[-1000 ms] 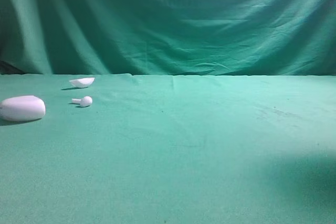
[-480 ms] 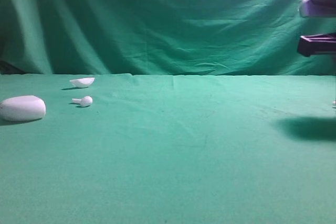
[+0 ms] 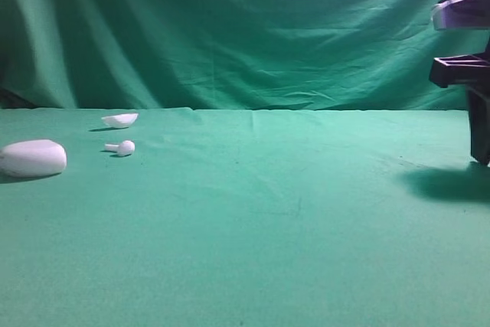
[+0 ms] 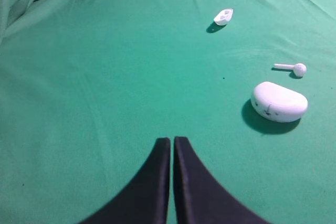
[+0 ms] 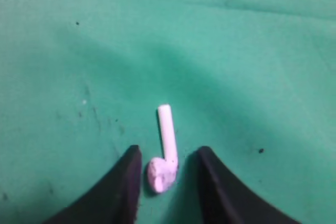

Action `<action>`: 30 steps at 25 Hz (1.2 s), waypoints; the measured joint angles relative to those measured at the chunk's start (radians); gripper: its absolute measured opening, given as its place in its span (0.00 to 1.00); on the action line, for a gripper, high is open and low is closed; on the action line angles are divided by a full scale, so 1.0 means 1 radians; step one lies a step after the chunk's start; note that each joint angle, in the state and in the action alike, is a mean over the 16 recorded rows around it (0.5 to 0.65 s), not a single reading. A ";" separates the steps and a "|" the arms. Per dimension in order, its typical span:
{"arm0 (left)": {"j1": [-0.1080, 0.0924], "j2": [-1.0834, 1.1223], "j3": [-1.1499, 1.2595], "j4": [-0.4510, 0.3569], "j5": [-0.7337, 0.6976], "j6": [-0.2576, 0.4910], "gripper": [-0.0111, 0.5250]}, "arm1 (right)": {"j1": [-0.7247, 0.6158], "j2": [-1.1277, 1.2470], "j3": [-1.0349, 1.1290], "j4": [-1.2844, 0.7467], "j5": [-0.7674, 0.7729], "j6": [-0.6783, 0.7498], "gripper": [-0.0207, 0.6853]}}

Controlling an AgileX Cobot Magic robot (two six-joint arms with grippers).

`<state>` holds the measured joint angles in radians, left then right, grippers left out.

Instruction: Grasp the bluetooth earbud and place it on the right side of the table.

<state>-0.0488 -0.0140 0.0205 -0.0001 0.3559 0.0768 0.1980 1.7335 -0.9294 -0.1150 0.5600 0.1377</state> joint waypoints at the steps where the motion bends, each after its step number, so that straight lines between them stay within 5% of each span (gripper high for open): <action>1: 0.000 0.000 0.000 0.000 0.000 0.000 0.02 | 0.000 -0.003 -0.012 0.002 0.016 0.000 0.44; 7: 0.000 0.000 0.000 0.000 0.000 0.000 0.02 | 0.000 -0.081 -0.094 0.025 0.144 -0.008 0.52; 22: 0.000 0.000 0.000 0.000 0.000 0.000 0.02 | 0.000 -0.706 -0.088 0.151 0.396 -0.097 0.06; 30: 0.000 0.000 0.000 0.000 0.000 0.000 0.02 | 0.000 -1.114 0.096 0.190 0.414 -0.106 0.03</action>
<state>-0.0488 -0.0140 0.0205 0.0000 0.3559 0.0768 0.1980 0.6198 -0.8337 0.0745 0.9743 0.0313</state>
